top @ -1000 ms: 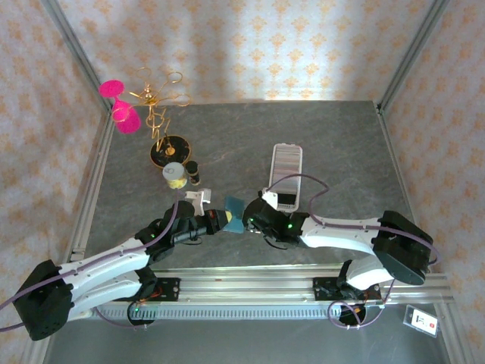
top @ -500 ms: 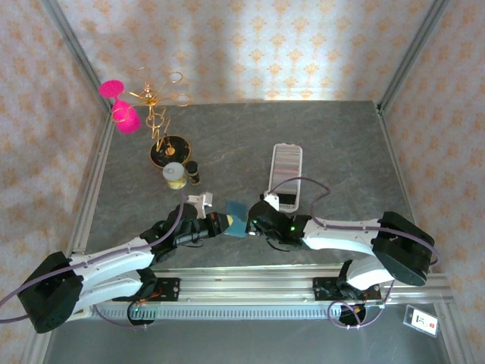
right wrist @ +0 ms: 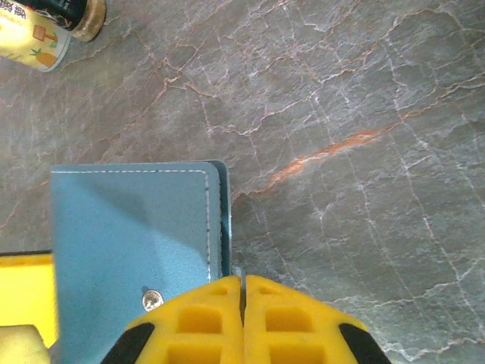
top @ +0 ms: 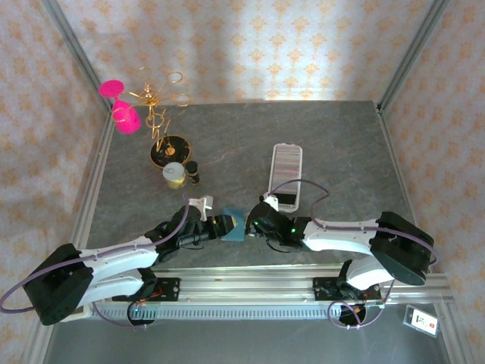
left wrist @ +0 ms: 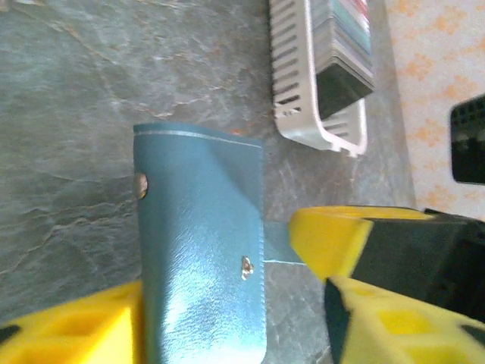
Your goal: Put the credit cards into the card holder
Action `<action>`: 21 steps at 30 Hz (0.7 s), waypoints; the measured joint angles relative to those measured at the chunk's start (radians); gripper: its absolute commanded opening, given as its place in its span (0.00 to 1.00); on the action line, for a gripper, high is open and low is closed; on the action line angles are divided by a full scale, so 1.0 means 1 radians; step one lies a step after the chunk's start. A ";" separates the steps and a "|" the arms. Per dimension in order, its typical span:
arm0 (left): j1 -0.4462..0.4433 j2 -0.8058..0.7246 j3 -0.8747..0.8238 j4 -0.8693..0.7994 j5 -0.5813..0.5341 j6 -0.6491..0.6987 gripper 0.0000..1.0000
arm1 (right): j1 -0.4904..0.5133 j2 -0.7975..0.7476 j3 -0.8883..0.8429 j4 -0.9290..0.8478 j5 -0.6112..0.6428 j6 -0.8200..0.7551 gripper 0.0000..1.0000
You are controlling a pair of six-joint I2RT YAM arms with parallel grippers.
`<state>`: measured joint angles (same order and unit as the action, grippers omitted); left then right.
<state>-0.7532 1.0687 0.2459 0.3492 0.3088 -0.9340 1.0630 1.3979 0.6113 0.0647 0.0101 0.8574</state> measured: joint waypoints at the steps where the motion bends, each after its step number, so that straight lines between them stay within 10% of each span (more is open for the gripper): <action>1: 0.000 0.000 0.000 -0.016 -0.013 0.006 0.68 | 0.000 0.000 -0.002 0.005 -0.003 0.000 0.00; 21: -0.006 0.044 0.121 -0.195 -0.130 0.042 0.76 | 0.005 -0.093 -0.055 0.124 -0.047 0.023 0.00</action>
<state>-0.7593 1.1126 0.3664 0.1539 0.1791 -0.8921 1.0679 1.3048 0.5568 0.1883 -0.0368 0.8803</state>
